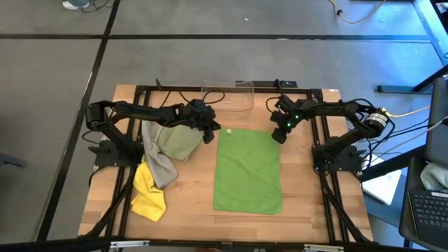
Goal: Fold microfiber towels
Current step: Fold the green microfiber cloth
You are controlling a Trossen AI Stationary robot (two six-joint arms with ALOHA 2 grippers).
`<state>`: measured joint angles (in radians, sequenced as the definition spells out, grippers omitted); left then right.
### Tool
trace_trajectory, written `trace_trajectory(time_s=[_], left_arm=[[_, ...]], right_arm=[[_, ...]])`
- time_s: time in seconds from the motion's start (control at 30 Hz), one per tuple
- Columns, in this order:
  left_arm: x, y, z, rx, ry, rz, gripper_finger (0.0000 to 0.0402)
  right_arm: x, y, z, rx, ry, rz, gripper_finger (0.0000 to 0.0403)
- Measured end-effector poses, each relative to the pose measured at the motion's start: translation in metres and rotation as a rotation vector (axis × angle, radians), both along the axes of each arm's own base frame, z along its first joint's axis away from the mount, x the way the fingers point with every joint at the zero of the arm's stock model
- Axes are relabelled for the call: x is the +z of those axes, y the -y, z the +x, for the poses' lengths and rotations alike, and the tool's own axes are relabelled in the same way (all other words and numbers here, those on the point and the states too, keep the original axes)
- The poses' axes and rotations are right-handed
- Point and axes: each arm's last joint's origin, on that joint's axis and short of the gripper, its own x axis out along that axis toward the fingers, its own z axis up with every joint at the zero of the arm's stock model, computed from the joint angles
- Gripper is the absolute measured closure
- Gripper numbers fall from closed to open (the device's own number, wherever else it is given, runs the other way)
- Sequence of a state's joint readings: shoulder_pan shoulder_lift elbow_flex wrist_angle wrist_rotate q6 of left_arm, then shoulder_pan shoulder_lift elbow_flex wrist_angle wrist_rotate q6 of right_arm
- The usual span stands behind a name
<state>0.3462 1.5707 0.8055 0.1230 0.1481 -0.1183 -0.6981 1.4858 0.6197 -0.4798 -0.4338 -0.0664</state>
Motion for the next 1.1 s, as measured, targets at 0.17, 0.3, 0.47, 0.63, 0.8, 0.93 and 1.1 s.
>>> trace_trajectory(time_s=[0.17,0.3,0.47,0.63,0.8,0.93,1.1], left_arm=[[0.000,0.000,0.000,-0.017,-0.010,0.047,0.0360],[0.000,0.000,0.000,-0.017,-0.006,0.051,0.0360],[0.000,0.000,0.000,-0.017,-0.004,0.052,0.0360],[0.000,-0.001,0.000,-0.017,-0.004,0.052,0.0360],[0.001,-0.001,0.001,-0.040,-0.002,0.088,0.0360],[0.003,0.001,0.003,-0.110,0.005,0.185,0.0360],[0.012,0.002,0.008,-0.170,0.101,0.281,0.0360]], right_arm=[[0.000,-0.007,0.006,0.098,0.024,-0.024,0.0386],[0.002,-0.012,0.013,0.160,0.054,-0.059,0.0392],[0.016,-0.013,0.028,0.195,0.031,-0.138,0.0398],[0.039,-0.012,0.042,0.211,-0.047,-0.244,0.0395],[0.063,-0.013,0.055,0.232,-0.052,-0.280,0.0399],[0.078,-0.020,0.067,0.270,-0.018,-0.299,0.0397],[0.093,-0.034,0.082,0.360,0.035,-0.337,0.0397]])
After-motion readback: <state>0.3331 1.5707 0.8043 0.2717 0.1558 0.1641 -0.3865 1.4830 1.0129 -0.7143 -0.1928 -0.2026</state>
